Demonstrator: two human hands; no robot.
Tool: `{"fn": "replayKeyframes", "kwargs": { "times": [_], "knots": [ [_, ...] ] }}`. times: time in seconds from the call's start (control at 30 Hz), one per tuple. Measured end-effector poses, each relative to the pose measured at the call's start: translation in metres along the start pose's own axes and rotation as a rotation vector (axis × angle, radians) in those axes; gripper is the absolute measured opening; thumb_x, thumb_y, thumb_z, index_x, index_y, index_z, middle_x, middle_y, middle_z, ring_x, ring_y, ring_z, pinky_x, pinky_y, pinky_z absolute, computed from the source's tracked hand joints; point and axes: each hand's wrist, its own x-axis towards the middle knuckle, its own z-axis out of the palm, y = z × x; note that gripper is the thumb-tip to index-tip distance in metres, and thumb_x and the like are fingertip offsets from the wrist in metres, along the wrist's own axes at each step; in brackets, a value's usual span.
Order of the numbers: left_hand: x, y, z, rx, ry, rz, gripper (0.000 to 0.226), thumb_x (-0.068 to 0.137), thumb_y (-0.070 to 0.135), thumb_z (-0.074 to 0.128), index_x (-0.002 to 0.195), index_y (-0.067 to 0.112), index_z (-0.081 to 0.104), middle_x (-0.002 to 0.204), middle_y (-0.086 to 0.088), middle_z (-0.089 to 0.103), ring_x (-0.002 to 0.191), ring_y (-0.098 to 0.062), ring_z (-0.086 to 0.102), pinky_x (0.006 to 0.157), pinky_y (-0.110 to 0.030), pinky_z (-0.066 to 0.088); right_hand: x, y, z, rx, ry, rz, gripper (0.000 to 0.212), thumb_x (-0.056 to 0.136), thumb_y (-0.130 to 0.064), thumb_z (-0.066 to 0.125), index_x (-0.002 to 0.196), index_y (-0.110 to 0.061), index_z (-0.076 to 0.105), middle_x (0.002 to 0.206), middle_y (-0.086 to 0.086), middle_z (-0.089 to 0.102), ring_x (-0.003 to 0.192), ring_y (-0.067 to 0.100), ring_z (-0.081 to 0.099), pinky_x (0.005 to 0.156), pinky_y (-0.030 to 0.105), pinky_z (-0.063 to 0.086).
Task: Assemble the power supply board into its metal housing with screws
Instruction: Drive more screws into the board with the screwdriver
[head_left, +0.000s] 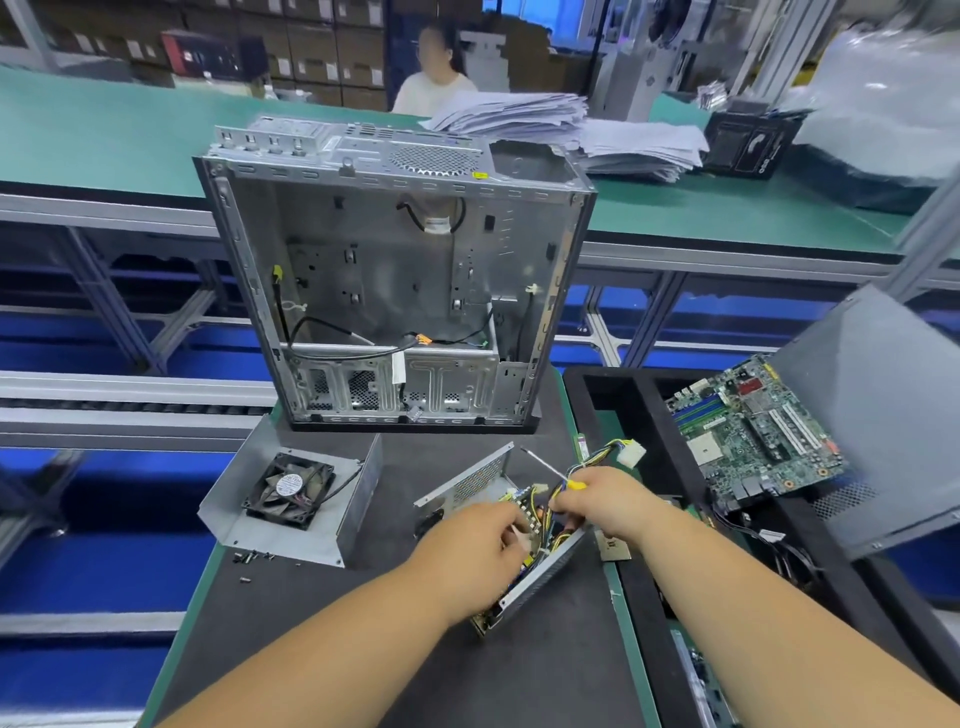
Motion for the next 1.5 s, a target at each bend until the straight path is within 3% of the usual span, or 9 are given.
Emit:
{"fn": "replayKeyframes", "kwargs": {
  "times": [0.23, 0.37, 0.53, 0.67, 0.8, 0.9, 1.07, 1.3, 1.5],
  "knots": [
    [0.021, 0.013, 0.013, -0.241, -0.078, -0.177, 0.024, 0.085, 0.033, 0.065, 0.106, 0.032, 0.053, 0.089, 0.012, 0.066, 0.077, -0.003, 0.058, 0.073, -0.025, 0.048, -0.001, 0.0, 0.004, -0.004, 0.059, -0.161, 0.015, 0.076, -0.022, 0.066, 0.074, -0.01, 0.057, 0.068, 0.015, 0.065, 0.062, 0.024, 0.057, 0.064, 0.036, 0.048],
    [0.03, 0.015, 0.02, -0.471, -0.096, -0.297, 0.039, 0.082, 0.024, 0.073, 0.104, 0.022, 0.041, 0.078, 0.003, 0.06, 0.057, -0.007, 0.05, 0.054, -0.024, 0.037, -0.003, -0.006, 0.006, 0.045, 0.073, -0.261, 0.013, 0.077, -0.019, 0.065, 0.07, -0.016, 0.055, 0.055, -0.005, 0.054, 0.05, 0.009, 0.046, 0.057, 0.029, 0.04],
    [0.034, 0.018, 0.023, -0.467, -0.123, -0.314, 0.048, 0.071, 0.016, 0.077, 0.109, 0.015, 0.048, 0.098, -0.01, 0.069, 0.089, -0.023, 0.066, 0.082, -0.038, 0.055, -0.008, -0.012, 0.003, 0.04, 0.058, -0.355, 0.021, 0.086, -0.029, 0.069, 0.074, -0.015, 0.058, 0.06, -0.009, 0.052, 0.056, 0.006, 0.046, 0.061, 0.025, 0.04],
    [0.035, 0.018, 0.023, -0.618, -0.072, -0.365, 0.031, 0.074, 0.012, 0.08, 0.096, 0.016, 0.059, 0.08, 0.0, 0.062, 0.072, -0.015, 0.057, 0.063, -0.024, 0.042, -0.015, -0.005, -0.007, 0.074, 0.176, -0.327, 0.037, 0.091, -0.044, 0.063, 0.077, -0.01, 0.06, 0.062, -0.007, 0.051, 0.062, 0.011, 0.046, 0.062, 0.03, 0.038],
    [0.032, 0.014, 0.022, -0.774, -0.041, -0.38, 0.02, 0.078, 0.007, 0.076, 0.092, 0.002, 0.063, 0.081, -0.011, 0.057, 0.074, -0.019, 0.052, 0.07, -0.03, 0.038, -0.016, 0.009, -0.009, 0.057, 0.209, -0.203, 0.03, 0.091, -0.036, 0.062, 0.084, -0.007, 0.064, 0.077, 0.01, 0.066, 0.072, 0.018, 0.055, 0.07, 0.032, 0.044],
    [0.027, 0.01, 0.021, -0.837, -0.016, -0.359, 0.022, 0.079, 0.007, 0.075, 0.091, -0.005, 0.061, 0.081, -0.011, 0.056, 0.076, -0.019, 0.051, 0.072, -0.031, 0.038, -0.02, 0.018, 0.0, -0.052, 0.114, -0.149, 0.033, 0.087, -0.035, 0.067, 0.076, -0.005, 0.062, 0.06, 0.001, 0.053, 0.058, 0.014, 0.047, 0.059, 0.029, 0.037],
    [0.024, 0.002, 0.017, -0.866, 0.038, -0.333, 0.029, 0.083, 0.015, 0.072, 0.062, 0.019, 0.053, 0.057, 0.007, 0.051, 0.054, -0.01, 0.046, 0.056, -0.023, 0.035, -0.031, 0.034, 0.012, -0.144, 0.123, -0.137, 0.041, 0.083, -0.044, 0.07, 0.074, -0.006, 0.058, 0.062, -0.001, 0.05, 0.057, 0.012, 0.045, 0.057, 0.029, 0.035],
    [0.021, -0.002, 0.015, -0.985, 0.081, -0.298, 0.003, 0.087, 0.015, 0.066, 0.088, 0.013, 0.064, 0.07, 0.001, 0.057, 0.068, -0.017, 0.05, 0.068, -0.031, 0.037, -0.051, 0.056, 0.008, -0.087, 0.108, -0.052, 0.032, 0.086, -0.036, 0.069, 0.055, -0.037, 0.064, 0.045, -0.013, 0.046, 0.042, 0.001, 0.038, 0.044, 0.013, 0.03],
    [0.006, -0.006, 0.007, -0.976, 0.176, -0.347, 0.004, 0.089, 0.015, 0.062, 0.091, 0.011, 0.064, 0.075, -0.002, 0.058, 0.072, -0.019, 0.051, 0.071, -0.032, 0.038, -0.044, 0.045, -0.004, -0.145, 0.129, -0.106, 0.019, 0.086, -0.029, 0.062, 0.07, -0.022, 0.068, 0.066, -0.003, 0.068, 0.059, 0.008, 0.056, 0.06, 0.027, 0.043]
  ]
}}
